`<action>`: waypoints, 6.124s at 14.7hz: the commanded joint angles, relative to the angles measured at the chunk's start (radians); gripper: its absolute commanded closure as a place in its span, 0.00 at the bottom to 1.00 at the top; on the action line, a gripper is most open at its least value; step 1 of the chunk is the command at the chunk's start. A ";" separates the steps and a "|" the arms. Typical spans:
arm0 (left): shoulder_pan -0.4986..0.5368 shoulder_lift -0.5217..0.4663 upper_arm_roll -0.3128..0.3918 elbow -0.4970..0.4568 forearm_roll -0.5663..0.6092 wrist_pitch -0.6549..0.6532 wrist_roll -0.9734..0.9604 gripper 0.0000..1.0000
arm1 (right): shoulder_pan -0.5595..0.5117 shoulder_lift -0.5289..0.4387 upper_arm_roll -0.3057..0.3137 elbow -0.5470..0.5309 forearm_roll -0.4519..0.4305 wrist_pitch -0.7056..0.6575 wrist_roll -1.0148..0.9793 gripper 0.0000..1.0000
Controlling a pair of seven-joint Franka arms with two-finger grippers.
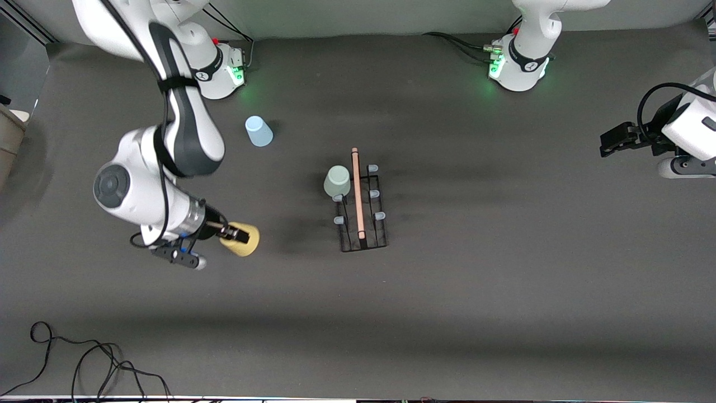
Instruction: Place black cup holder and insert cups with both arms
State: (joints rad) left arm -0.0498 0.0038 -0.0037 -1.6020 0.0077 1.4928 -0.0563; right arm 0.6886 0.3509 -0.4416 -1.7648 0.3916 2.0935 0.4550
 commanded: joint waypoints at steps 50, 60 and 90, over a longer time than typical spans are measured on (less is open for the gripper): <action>-0.001 -0.005 0.001 -0.007 0.014 0.006 0.010 0.00 | 0.282 -0.072 -0.721 0.346 -0.148 -0.653 -0.489 0.00; -0.001 -0.005 -0.001 -0.009 0.003 0.012 0.007 0.00 | 0.290 -0.064 -0.709 0.346 -0.169 -0.606 -0.504 0.00; -0.001 -0.011 0.001 -0.018 -0.003 0.035 0.010 0.00 | -0.753 -0.423 0.475 -0.012 -0.404 -0.389 -0.383 0.00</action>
State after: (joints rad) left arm -0.0498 0.0038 -0.0046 -1.6140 0.0070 1.5272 -0.0563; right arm -0.0634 -0.0594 0.0305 -1.7610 -0.0315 1.6871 0.0450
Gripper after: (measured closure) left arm 0.000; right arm 0.000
